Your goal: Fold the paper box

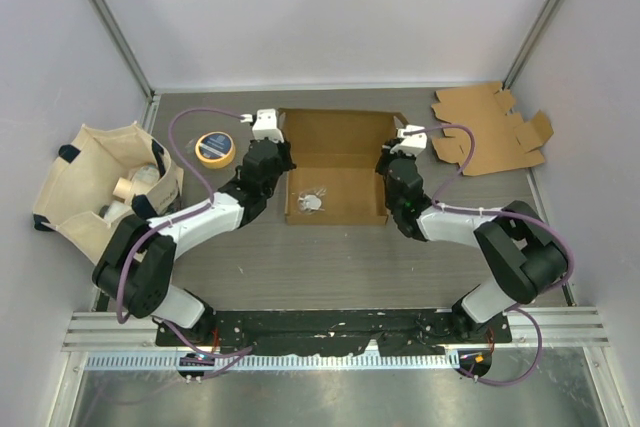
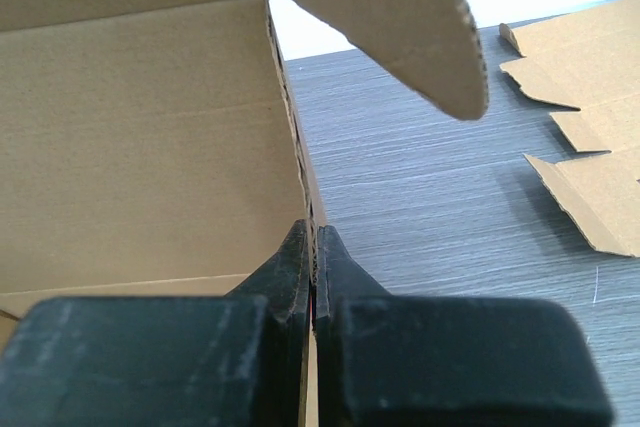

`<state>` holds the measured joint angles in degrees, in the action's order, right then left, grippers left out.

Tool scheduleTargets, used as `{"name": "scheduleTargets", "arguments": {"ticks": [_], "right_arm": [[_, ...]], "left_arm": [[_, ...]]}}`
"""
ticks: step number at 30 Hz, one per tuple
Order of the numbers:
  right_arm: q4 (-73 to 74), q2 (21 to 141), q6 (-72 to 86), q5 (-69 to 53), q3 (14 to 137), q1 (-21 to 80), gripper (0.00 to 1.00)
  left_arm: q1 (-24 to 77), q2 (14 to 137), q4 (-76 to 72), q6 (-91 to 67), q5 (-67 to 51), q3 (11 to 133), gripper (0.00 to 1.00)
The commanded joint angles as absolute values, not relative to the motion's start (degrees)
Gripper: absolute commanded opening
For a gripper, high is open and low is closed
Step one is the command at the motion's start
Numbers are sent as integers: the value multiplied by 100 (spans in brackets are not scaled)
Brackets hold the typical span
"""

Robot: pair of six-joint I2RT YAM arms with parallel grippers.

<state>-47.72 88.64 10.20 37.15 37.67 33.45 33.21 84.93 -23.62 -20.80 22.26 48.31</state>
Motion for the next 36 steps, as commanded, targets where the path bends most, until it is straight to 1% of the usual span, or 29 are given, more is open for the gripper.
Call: {"name": "scheduleTargets", "arguments": {"ticks": [1, 8, 15, 18, 21, 22, 24, 25, 26, 27, 28, 29, 31, 32, 34, 35, 36], "right_arm": [[-5668, 8886, 906, 4192, 3376, 3419, 1], [-6608, 9000, 659, 4053, 2788, 3480, 1], [-7698, 9088, 668, 3859, 2066, 3568, 2], [-7954, 9079, 738, 3937, 1785, 3647, 5], [-7788, 8948, 922, 4200, 1618, 3779, 18], [-7578, 8678, 975, 4192, 1600, 3831, 27], [-6490, 8351, 1220, 4184, 1652, 3981, 35], [-6077, 8167, 1578, 4166, 1670, 4008, 42], [-5212, 7721, 1800, 4210, 1705, 4069, 46], [-4672, 7447, 2028, 4236, 1722, 4104, 49], [-4058, 7157, 2709, 4210, 1801, 4139, 56], [-2703, 6476, 3038, 4062, 1845, 4166, 57], [-1448, 5805, 4010, 3755, 2046, 4210, 60], [-188, 5192, 4295, 3405, 2161, 4201, 60], [918, 4573, 4543, 2946, 2590, 4219, 60], [1697, 4327, 4518, 2562, 2723, 4219, 60], [1983, 3846, 4448, 2497, 2864, 4219, 60]], "left_arm": [[3471, 8473, -2918, -2399, 2584, 4676, 0], [3744, 8368, -2962, -2470, 2830, 4430, 0], [3876, 8209, -3339, -2434, 3058, 3833, 0], [3885, 8226, -3524, -2435, 3111, 3648, 0], [3902, 8288, -3603, -2426, 3129, 3595, 0], [3911, 8297, -3630, -2426, 3138, 3577, 0], [3929, 8340, -3744, -2434, 3164, 3551, 0], [3946, 8358, -3762, -2435, 3225, 3533, 0], [3955, 8367, -3797, -2443, 3252, 3533, 0], [3955, 8385, -3806, -2435, 3252, 3551, 0], [3955, 8411, -3806, -2408, 3269, 3559, 0], [3964, 8411, -3806, -2400, 3270, 3568, 0], [3981, 8385, -3849, -2364, 3278, 3551, 0], [3981, 8385, -3876, -2347, 3287, 3542, 0], [3990, 8385, -3867, -2329, 3305, 3542, 0], [4008, 8385, -3876, -2312, 3296, 3533, 0], [4008, 8393, -3867, -2294, 3296, 3533, 0]]}}
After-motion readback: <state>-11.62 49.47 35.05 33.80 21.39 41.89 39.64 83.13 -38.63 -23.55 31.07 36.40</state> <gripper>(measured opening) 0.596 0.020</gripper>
